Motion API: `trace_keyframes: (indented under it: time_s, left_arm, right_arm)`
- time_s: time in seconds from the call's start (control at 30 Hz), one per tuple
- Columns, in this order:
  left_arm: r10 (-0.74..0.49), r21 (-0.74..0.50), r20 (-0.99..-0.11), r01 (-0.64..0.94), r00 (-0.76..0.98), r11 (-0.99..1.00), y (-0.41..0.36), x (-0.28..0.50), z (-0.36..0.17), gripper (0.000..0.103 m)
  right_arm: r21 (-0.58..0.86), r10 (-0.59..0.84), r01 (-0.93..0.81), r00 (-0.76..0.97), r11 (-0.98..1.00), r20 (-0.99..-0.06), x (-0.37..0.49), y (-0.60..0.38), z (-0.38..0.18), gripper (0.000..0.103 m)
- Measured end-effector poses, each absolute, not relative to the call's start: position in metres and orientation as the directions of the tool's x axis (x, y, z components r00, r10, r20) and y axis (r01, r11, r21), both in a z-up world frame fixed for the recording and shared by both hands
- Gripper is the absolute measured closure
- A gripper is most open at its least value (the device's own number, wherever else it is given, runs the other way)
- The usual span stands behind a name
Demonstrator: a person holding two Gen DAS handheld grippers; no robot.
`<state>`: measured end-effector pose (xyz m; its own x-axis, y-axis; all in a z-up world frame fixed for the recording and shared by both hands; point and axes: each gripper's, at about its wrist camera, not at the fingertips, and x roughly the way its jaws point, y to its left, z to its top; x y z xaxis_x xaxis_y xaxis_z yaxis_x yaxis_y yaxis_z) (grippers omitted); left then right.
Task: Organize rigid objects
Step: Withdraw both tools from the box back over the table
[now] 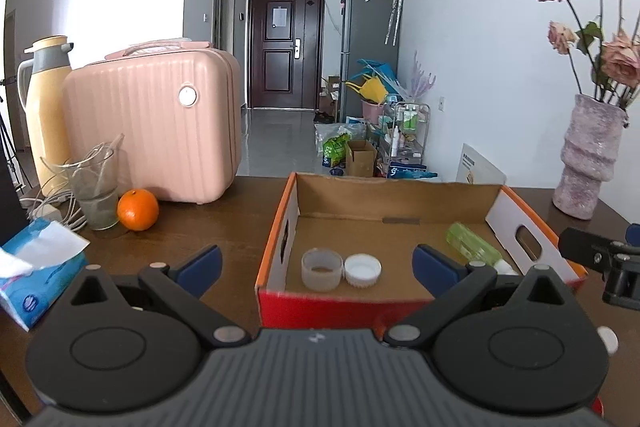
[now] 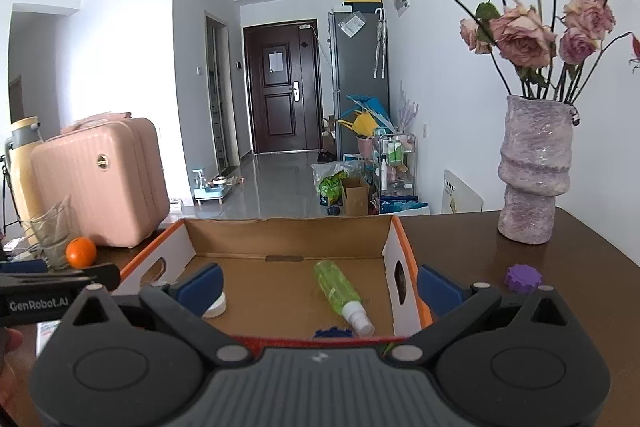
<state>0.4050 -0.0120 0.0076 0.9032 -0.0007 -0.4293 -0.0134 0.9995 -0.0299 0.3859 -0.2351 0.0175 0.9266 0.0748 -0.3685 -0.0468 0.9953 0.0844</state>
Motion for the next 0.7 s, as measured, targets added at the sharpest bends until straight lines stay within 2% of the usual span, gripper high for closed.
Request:
trace_keyframes:
  time_s: [0.33,0.7]
  left_arm:
    - [-0.044,-0.041,-0.438,0.029,0.898,0.999,-0.006,0.345,0.006,0.000]
    - [-0.072,-0.039,-0.454,0.061,0.888,0.997,-0.004,0.296,-0.001,0.000]
  right_arm:
    - [0.080,0.088,-0.063,0.932,0.995,-0.352,0.322,-0.232,0.017,0.000]
    - [0.066,0.084,-0.063,0.915,0.996,-0.395,0.268,-0.233,-0.005,0.000]
